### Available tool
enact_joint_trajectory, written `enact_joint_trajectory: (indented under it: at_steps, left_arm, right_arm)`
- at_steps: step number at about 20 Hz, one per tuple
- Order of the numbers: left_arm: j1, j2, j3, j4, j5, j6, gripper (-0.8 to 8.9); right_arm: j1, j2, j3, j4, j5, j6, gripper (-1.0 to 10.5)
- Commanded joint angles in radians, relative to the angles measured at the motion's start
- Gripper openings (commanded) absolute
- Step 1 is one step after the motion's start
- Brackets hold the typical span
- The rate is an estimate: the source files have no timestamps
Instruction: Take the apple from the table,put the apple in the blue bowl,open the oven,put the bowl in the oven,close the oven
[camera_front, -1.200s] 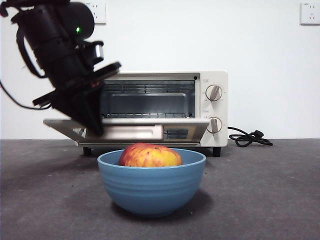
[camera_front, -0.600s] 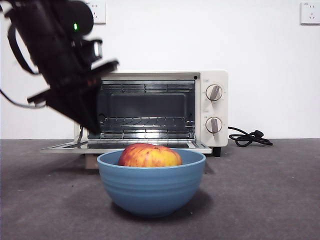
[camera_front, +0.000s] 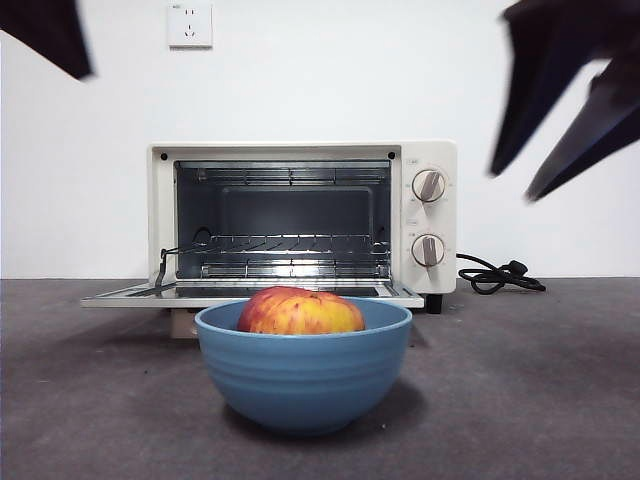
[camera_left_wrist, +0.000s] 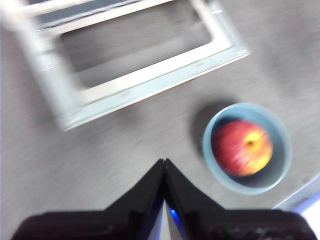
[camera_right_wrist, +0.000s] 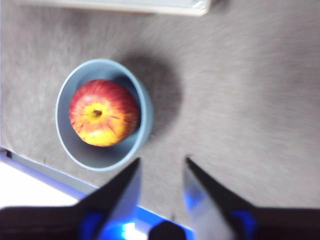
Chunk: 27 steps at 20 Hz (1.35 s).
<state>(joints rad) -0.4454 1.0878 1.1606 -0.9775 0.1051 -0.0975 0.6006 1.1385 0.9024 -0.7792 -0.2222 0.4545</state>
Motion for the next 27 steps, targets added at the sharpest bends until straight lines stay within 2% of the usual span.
enact_joint_trajectory:
  at_steps: [1,9,14,20,21,23,24,27]
  left_arm:
    - [-0.001,-0.063,-0.011,-0.063,-0.021,0.011,-0.05]
    - [-0.001,-0.236,-0.011,-0.185,-0.020,-0.054,-0.05]
    - [-0.001,-0.288,-0.011,-0.220,-0.020,-0.058,-0.05]
    - [-0.001,-0.297,-0.011,-0.240,-0.020,-0.057,-0.05]
    - [-0.001,-0.297,-0.011,-0.240,-0.021,-0.057,-0.05]
    - [-0.001,-0.297,-0.011,-0.240,-0.021,-0.057,-0.05]
    - [-0.001,-0.297,-0.011,-0.241,-0.021,-0.057,-0.05]
    - [-0.001,-0.297,-0.011,-0.241,-0.021,-0.057,-0.05]
  right_arm:
    - [0.040,0.072,-0.005,0.040,-0.005,0.025,2.6]
    - [0.088,0.301,0.120,0.037,0.078,0.040,2.6]
    - [0.089,0.418,0.183,0.037,0.080,-0.011,2.6]
    - [0.110,0.516,0.187,0.056,0.063,-0.024,2.5]
    - [0.114,0.526,0.187,0.061,0.068,-0.028,2.3]
    - [0.122,0.532,0.187,0.080,0.069,-0.038,0.5]
    - [0.127,0.532,0.187,0.088,0.072,-0.038,-0.1]
    - [0.127,0.532,0.187,0.101,0.088,-0.034,-0.1]
